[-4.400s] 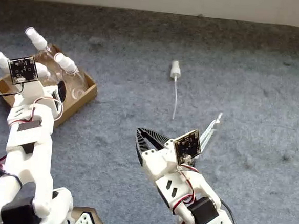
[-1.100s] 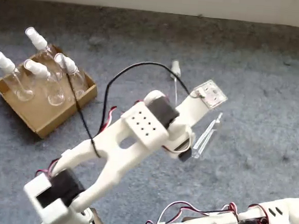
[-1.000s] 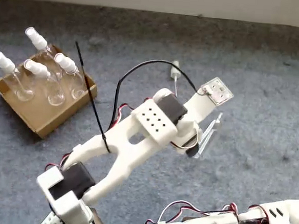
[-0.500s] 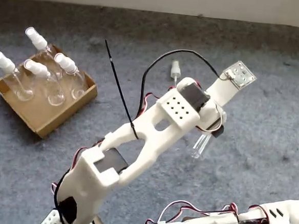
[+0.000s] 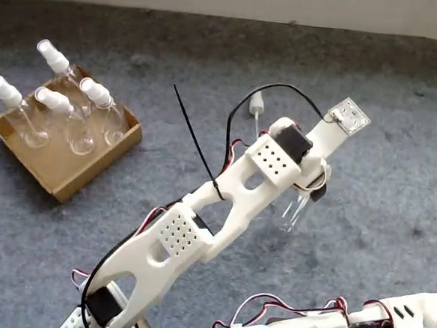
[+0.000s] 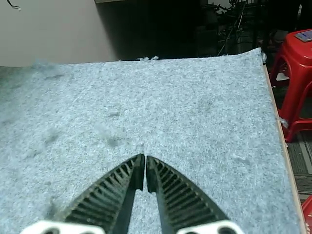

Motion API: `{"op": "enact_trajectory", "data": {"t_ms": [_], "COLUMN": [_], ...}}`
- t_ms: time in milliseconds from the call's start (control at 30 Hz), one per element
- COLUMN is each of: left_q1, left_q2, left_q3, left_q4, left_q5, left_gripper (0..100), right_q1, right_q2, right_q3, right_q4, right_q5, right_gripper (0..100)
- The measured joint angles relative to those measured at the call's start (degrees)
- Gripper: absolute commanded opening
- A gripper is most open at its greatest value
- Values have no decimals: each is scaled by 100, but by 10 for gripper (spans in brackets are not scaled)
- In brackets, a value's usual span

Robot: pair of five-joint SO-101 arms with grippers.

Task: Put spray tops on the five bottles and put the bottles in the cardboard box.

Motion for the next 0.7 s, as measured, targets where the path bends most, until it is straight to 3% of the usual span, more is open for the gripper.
{"op": "enact_trajectory", "data": {"t_ms": [500,700], "left_q1": [26,-70], "left_q2": [818,818], "left_q3": [-176,-176], "left_q4": [0,176], "left_q5": [0,0], "left_gripper": [228,84], "right_q1": [0,0], "right_q2": [0,0], "right_q3": [0,0], "right_q4": [0,0], "right_q5": [0,0], "right_gripper": [9,9]}}
